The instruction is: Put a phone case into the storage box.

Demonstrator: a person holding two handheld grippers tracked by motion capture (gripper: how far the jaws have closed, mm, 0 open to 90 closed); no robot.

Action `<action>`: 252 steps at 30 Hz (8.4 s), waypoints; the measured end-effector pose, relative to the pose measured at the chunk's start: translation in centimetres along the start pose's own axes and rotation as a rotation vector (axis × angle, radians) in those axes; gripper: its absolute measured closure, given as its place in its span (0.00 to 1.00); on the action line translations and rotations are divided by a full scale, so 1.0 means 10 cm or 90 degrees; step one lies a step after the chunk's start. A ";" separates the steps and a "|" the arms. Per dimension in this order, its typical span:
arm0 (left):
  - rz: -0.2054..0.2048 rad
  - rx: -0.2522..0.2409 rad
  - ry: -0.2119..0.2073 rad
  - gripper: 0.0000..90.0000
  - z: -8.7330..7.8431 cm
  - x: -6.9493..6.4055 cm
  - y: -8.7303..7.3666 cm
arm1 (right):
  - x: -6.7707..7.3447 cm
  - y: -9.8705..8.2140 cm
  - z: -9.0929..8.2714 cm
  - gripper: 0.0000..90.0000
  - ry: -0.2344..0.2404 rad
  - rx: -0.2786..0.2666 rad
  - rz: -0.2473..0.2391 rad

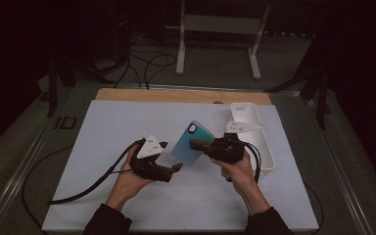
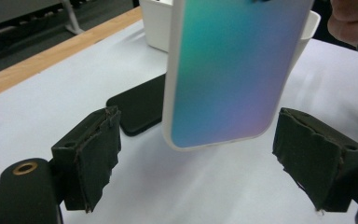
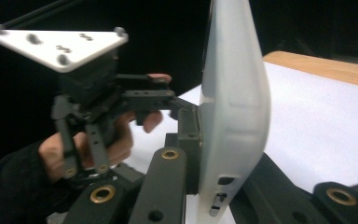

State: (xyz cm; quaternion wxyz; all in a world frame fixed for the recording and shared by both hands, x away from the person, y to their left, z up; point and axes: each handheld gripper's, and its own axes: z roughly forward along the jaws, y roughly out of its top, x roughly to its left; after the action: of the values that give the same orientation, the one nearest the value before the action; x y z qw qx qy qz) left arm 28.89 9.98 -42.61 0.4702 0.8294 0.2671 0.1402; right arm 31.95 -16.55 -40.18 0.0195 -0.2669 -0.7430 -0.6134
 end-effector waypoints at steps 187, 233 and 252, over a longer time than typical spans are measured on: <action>-0.181 -0.031 0.230 0.00 -0.98 0.42 -1.43 | -0.73 0.80 -0.63 0.19 -0.494 -0.044 -0.006; -0.186 -0.045 0.252 0.00 -1.00 0.41 -1.43 | -1.44 0.79 -0.65 0.18 -0.633 0.008 0.036; -0.187 -0.045 0.249 0.00 -0.99 0.42 -1.44 | -1.67 0.68 -0.51 0.18 -0.651 0.041 0.061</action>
State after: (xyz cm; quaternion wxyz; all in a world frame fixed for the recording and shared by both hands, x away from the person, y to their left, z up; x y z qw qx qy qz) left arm 23.04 25.35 -49.81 0.4540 0.7216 0.4656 0.2373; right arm 47.56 -26.77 -38.76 -0.3100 -0.5656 -0.6632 -0.3797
